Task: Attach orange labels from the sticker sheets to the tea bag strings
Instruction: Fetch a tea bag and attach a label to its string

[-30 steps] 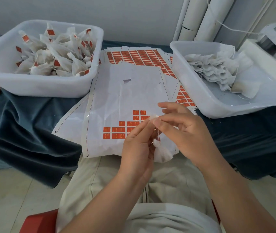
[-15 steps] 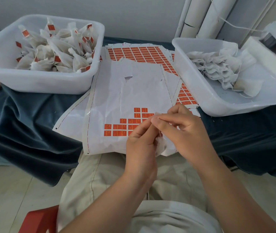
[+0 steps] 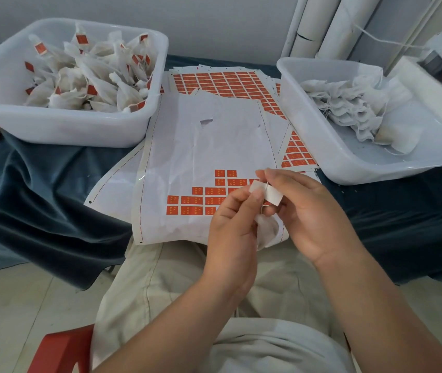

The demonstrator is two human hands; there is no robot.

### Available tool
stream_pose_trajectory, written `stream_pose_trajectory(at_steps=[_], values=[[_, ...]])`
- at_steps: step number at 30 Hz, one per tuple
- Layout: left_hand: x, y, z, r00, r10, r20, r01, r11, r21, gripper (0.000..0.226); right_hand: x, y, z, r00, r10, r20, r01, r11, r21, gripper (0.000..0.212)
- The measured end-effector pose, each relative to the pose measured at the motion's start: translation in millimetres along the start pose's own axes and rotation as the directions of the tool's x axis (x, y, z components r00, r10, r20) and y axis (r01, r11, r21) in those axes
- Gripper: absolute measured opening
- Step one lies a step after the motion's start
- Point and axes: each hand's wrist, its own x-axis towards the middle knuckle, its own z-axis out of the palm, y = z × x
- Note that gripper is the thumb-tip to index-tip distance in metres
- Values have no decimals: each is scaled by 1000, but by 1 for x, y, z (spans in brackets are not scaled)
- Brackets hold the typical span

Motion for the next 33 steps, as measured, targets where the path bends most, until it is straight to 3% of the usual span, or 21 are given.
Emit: stream_pose_trajectory(at_steps=[10,15,18,20,23,29,31,33], values=[[3,2,-6,997,80,10,-81,984,156,15,3,-2,-7,1000,-26,14,27,994,-110,25],[7,8,-3,998,35,-60,-31,997,74,47,3,-1,-7,996,-84,38,89,985,-147,32],[10,8,-4,996,21,-85,-13,996,93,40,3,0,-8,994,-102,29,106,978,-179,34],[11,10,-6,998,3,-62,3,996,91,39,3,0,-7,993,-116,20,118,978,-172,34],[12,14,-9,999,-24,40,20,995,96,15,4,0,-6,991,-129,18,131,981,-144,32],[13,17,-9,997,-48,63,40,990,134,42,4,1,-4,989,-106,100,107,994,-2,31],[13,18,-10,999,-22,40,16,990,139,42,5,2,-4,993,-70,99,77,994,-78,33],[14,18,-12,1000,10,11,-12,992,124,45,5,3,-2,993,-63,99,87,962,-257,32]])
